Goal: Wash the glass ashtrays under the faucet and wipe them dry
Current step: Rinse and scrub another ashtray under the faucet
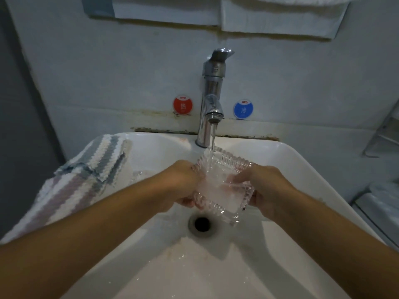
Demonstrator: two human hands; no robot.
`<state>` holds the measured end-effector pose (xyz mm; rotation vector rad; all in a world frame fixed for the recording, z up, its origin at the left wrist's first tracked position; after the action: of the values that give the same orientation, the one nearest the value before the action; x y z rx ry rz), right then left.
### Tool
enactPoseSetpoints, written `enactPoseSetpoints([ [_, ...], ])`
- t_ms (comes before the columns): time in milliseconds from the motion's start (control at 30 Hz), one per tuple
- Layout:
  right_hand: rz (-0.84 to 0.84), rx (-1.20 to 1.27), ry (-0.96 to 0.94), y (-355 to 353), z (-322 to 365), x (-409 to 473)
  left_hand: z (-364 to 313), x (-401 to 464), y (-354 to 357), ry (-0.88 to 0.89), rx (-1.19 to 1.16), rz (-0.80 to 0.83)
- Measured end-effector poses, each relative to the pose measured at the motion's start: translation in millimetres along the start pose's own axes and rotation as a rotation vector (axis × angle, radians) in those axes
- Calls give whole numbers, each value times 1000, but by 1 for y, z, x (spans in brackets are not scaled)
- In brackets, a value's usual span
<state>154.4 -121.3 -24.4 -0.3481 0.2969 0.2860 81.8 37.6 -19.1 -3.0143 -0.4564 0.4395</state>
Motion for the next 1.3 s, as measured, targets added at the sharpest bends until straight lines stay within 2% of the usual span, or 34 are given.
enactPoseSetpoints([
  [100,7,-29,-2,1,0,1,0,-1,-1,-4,18,12],
  [200,-24,-74,-46,-5,7,-2,-4,-2,-4,54,75,-44],
  [367,-26,-226,-109,-4,19,-15,-16,-1,-15,189,445,-199],
  [533,-31,-301,-106,-5,23,-20,-27,2,-4,331,564,-160],
  [700,-3,-311,-68,2,16,-18,-24,6,1,351,722,-172],
  [800,7,-319,-72,5,15,-18,-20,8,0,319,694,-134],
  [1000,44,-326,-43,9,12,-22,-12,10,-7,242,704,-195],
  [1133,31,-338,-38,7,15,-21,-16,10,-1,292,751,-146],
  [1300,46,-353,-54,6,15,-20,-18,10,1,290,691,-96],
])
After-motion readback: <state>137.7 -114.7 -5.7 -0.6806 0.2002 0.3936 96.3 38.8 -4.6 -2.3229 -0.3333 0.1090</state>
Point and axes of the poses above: each hand's wrist, its own x-axis towards the middle knuckle, its own y-axis out of the palm, z = x × y, the point moved 10 cm from there along x, towards the middle knuckle, and after that the axes turned 13 degrees about -x, right-handed, at the moved point
